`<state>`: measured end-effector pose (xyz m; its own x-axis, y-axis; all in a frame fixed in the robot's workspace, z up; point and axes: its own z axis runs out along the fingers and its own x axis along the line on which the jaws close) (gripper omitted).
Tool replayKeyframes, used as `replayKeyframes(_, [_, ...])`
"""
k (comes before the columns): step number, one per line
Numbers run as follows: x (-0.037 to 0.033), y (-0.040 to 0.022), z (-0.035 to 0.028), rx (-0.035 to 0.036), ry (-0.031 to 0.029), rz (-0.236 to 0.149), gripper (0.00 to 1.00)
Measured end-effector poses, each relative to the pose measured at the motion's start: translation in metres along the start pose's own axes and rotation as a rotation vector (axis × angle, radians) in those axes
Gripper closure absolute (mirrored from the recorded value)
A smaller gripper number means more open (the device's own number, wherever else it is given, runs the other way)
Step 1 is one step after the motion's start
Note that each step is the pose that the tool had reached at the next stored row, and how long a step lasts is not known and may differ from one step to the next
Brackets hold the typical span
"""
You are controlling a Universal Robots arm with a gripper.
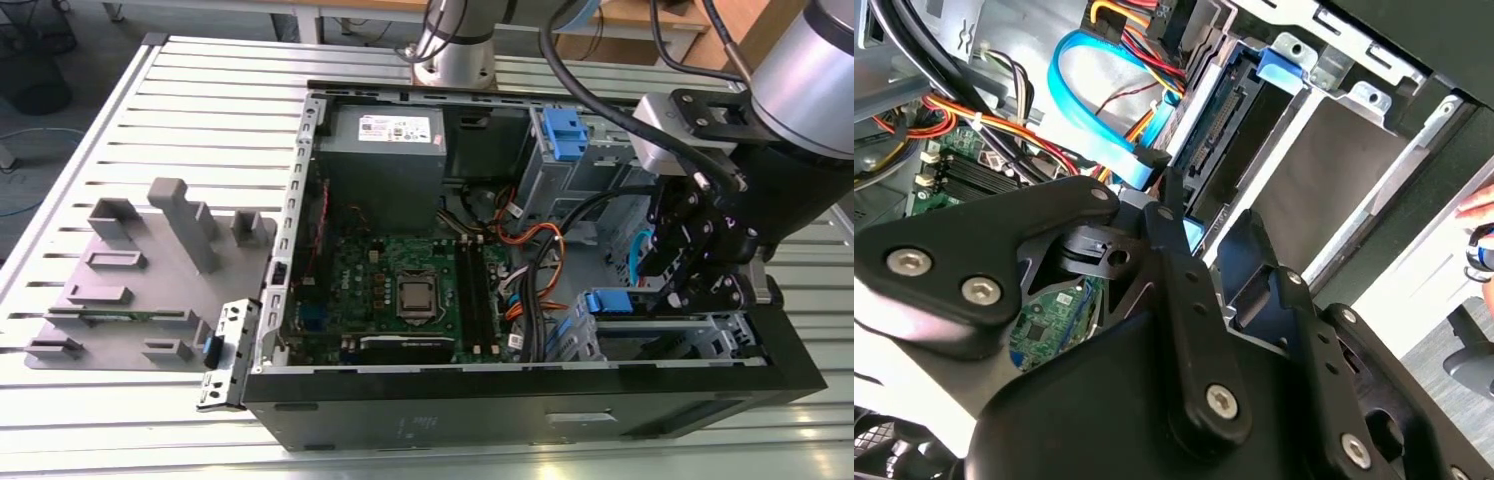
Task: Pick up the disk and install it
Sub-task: 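Insert the disk into the insertion slot, then insert the first disk wire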
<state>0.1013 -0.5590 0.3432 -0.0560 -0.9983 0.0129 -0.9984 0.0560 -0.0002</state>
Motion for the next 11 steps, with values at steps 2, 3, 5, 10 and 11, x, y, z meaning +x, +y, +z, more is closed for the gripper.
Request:
replayKeyframes(2, [0.0000, 0.0000, 0.0001, 0.0000, -0.0001, -0.001, 0.58])
replayKeyframes(3, [0.0000, 0.0000, 0.0001, 0.0001, -0.0002, -0.001, 0.58])
replayKeyframes(5, [0.0000, 0.0000, 0.0001, 0.0001, -0.0002, -0.001, 0.58])
replayKeyframes(10, [0.0000, 0.0000, 0.0001, 0.0000, -0.0002, -0.002, 0.58])
replayKeyframes(11, [0.0000, 0.0000, 0.0001, 0.0000, -0.0002, -0.002, 0.58])
